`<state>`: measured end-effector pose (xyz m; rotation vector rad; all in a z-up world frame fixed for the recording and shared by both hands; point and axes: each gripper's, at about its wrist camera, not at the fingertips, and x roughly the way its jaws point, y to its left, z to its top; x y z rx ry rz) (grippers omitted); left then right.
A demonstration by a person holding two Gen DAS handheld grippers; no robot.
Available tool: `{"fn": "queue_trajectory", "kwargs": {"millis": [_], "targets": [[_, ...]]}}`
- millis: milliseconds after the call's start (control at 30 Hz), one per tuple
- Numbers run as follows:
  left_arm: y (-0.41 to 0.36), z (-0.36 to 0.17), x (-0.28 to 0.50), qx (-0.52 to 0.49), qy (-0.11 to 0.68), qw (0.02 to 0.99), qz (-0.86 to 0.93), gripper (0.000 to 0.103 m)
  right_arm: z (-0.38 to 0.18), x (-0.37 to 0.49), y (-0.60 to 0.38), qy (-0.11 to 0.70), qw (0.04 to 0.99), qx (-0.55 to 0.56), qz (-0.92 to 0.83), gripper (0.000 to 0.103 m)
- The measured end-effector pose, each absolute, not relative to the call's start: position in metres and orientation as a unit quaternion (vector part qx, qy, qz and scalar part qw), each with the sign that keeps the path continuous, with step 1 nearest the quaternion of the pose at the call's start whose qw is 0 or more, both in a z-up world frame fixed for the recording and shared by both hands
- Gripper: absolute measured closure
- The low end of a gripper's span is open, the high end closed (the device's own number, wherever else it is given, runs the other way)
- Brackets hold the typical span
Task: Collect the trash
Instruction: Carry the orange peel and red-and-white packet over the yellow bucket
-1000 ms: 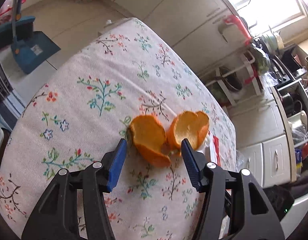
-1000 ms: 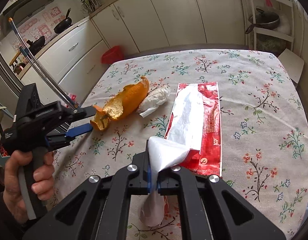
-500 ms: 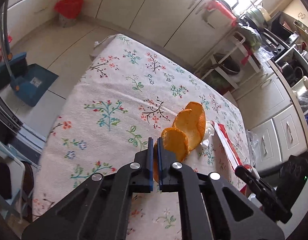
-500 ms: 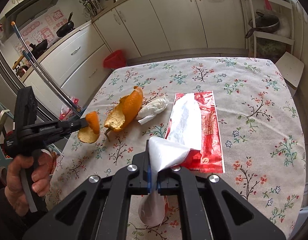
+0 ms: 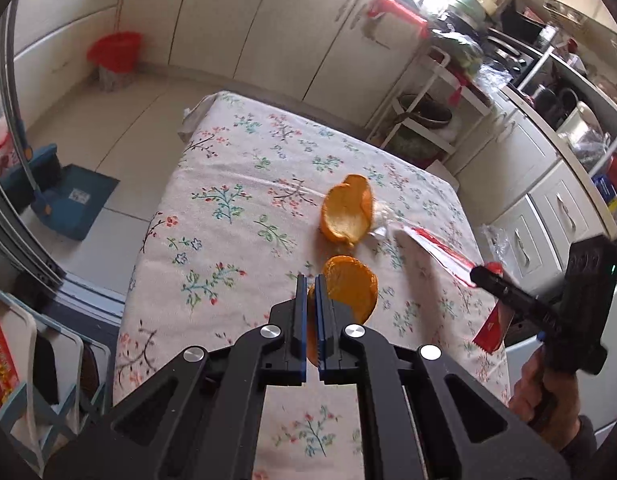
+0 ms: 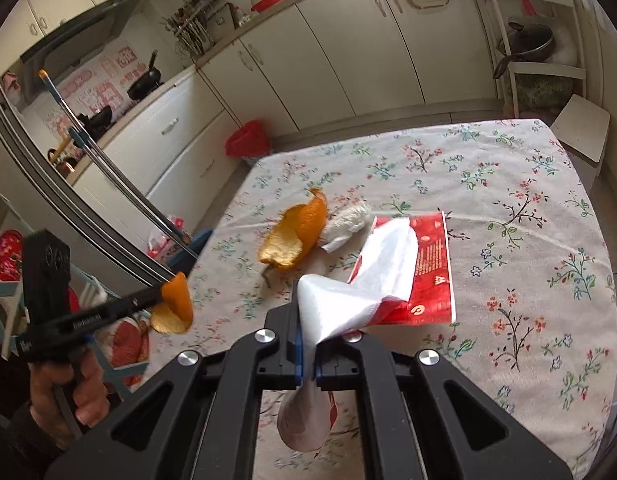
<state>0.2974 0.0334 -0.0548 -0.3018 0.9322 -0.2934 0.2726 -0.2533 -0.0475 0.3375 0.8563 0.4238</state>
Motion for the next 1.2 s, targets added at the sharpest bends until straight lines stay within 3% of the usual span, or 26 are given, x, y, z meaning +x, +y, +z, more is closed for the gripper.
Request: {"fn": "queue_trajectory", "kwargs": {"millis": [300,667,1200], "targets": [[-0.014,-0.051,0.211,-0.069,0.435,0.879,-0.181,0.1,-0.024,0.198,-0.257,0.374,0.88,0.189,0.223,0.098],[-0.02,-0.086,0.114,-0.075,0.472,0.856,-0.195,0.1,-0.017,0.104,-0.271,0.34,0.88,0.201,0.262,0.098],[-0.034,-0.125,0.039,-0.036,0.517,0.831,-0.203,0.1,-0.024,0.019,-0.25,0.332,0.868,0.165,0.331,0.098]]}}
